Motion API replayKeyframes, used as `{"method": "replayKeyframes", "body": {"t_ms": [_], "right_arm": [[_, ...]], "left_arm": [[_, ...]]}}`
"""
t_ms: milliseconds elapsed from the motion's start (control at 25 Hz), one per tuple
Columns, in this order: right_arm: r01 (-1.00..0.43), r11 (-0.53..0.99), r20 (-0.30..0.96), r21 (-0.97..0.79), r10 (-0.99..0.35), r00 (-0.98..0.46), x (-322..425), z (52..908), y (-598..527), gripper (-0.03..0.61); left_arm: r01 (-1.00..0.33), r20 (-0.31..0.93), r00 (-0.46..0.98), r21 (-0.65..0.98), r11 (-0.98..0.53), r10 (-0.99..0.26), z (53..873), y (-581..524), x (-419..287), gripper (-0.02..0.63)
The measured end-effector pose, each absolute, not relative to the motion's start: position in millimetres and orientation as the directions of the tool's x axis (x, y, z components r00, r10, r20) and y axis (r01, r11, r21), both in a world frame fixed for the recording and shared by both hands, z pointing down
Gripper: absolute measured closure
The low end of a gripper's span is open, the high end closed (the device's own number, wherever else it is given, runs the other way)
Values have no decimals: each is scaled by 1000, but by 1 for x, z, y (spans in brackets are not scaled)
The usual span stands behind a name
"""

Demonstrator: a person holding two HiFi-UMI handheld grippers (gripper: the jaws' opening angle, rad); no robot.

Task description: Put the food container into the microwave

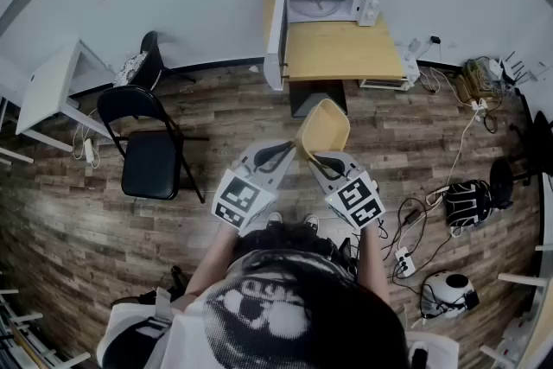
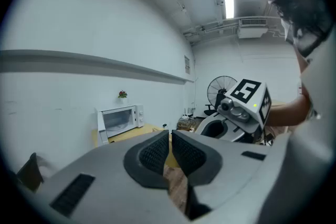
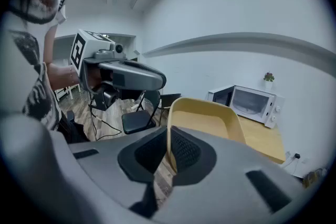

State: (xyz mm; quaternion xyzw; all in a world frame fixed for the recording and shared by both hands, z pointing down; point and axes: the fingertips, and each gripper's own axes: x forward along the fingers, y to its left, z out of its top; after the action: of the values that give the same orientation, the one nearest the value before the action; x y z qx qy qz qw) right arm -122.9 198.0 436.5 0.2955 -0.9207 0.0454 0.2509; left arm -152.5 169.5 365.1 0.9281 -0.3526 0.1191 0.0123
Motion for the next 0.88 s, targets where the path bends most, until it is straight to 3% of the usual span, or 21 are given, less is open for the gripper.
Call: {"method": "replayKeyframes", "body": {"t_ms": [240, 880], "right_arm": [[-561, 826, 495, 64, -514, -700, -106, 441, 190, 555], [-546, 836, 493, 50, -497, -714, -54, 453, 183, 554]], "left_arm": [[-658, 269, 719, -35, -752, -641, 380, 177, -134, 598], [-703, 225, 683, -54, -709, -695, 386, 164, -91, 598]]}}
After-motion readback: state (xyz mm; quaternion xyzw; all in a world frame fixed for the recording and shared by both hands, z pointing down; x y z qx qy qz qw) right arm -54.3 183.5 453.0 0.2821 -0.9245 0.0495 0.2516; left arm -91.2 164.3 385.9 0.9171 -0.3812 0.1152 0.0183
